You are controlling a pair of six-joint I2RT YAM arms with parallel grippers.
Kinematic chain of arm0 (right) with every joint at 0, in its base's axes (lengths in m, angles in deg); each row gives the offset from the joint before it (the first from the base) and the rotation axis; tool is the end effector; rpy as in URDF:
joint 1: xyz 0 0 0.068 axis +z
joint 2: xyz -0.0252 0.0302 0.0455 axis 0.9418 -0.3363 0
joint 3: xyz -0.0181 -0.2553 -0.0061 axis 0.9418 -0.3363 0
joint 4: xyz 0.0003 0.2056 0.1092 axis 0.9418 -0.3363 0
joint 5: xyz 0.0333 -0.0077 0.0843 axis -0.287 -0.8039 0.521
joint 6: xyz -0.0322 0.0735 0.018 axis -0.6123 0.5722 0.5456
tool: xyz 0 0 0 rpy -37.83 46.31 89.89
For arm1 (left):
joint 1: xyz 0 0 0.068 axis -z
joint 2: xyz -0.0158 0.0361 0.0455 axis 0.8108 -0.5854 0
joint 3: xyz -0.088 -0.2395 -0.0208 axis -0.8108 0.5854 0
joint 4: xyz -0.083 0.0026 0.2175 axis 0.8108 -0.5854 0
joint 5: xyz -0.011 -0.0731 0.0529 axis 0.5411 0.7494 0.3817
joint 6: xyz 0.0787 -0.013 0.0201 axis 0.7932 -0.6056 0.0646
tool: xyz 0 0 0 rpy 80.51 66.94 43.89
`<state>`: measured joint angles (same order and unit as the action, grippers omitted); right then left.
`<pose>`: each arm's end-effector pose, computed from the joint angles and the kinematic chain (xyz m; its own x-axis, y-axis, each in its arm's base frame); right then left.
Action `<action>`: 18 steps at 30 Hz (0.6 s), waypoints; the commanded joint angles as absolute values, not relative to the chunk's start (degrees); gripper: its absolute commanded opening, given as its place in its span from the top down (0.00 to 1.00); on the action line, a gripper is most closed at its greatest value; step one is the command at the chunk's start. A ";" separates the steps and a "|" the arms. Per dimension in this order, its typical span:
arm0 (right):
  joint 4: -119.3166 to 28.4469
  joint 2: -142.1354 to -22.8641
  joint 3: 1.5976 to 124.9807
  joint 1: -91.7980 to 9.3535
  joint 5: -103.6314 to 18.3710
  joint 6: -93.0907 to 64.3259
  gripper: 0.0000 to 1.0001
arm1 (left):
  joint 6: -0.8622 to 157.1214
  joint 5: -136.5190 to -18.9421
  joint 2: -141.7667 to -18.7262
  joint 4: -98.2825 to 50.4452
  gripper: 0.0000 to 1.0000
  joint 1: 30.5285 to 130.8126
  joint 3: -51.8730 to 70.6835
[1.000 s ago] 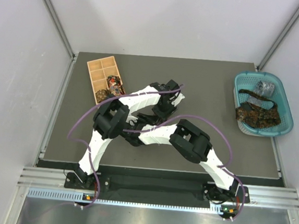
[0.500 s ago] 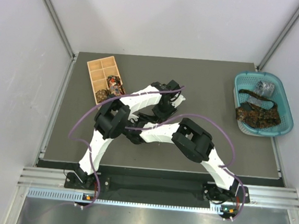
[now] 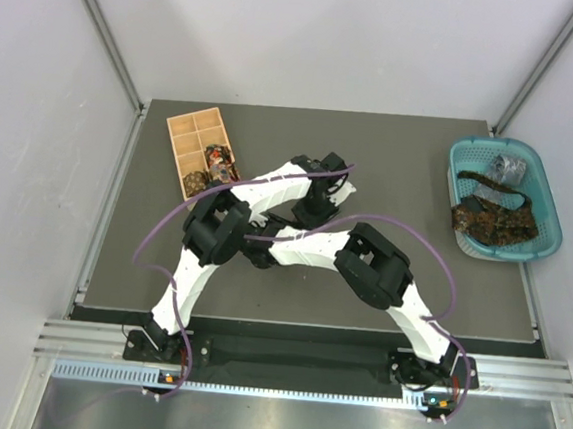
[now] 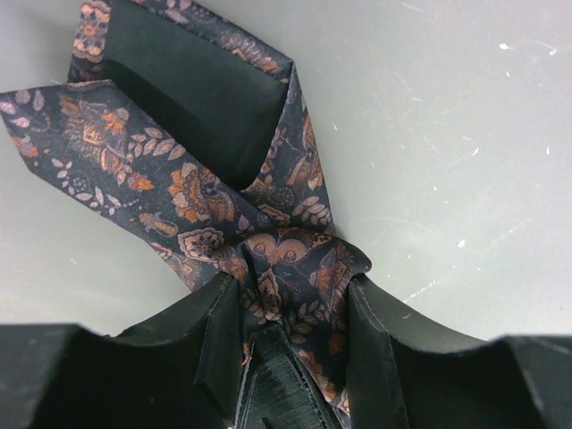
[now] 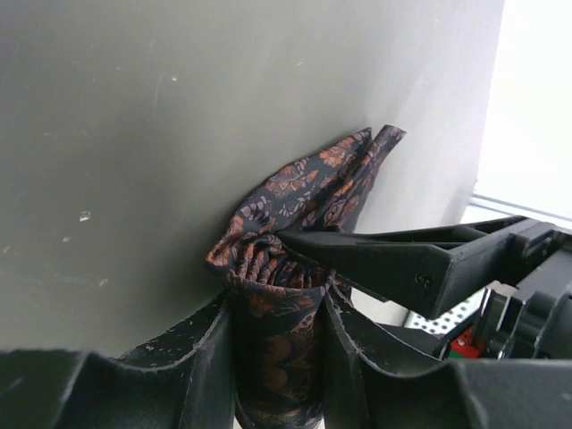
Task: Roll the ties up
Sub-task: Roll the tie
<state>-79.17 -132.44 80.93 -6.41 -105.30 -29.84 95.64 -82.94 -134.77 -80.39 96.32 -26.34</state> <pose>0.2387 0.3545 0.1065 -0.3526 -0.9169 -0.1869 -0.4623 0.3444 -0.8171 0.3189 -0.2938 0.1365 -0.6465 0.7243 -0.2395 0.7502 0.6606 -0.0272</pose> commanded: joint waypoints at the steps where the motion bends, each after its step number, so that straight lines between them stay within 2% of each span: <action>1: -86.15 -131.24 81.08 -10.23 -93.87 -28.58 0.89 | 94.37 -82.65 -133.43 -93.79 0.59 97.06 -29.69; 3: -85.80 -130.27 81.17 -10.23 -91.51 -28.32 0.89 | 94.02 -83.09 -133.16 -93.61 0.52 97.06 -31.53; 7: -85.10 -129.13 80.82 -10.32 -89.73 -28.14 0.94 | 92.79 -84.14 -132.28 -92.91 0.32 96.97 -34.96; 10: -85.18 -128.86 80.73 -10.41 -89.47 -28.05 0.97 | 91.91 -85.29 -129.74 -90.45 0.25 96.89 -36.20; 18: -83.60 -125.80 79.24 -11.72 -83.42 -27.35 1.00 | 89.71 -88.10 -124.65 -86.76 0.16 93.56 -39.98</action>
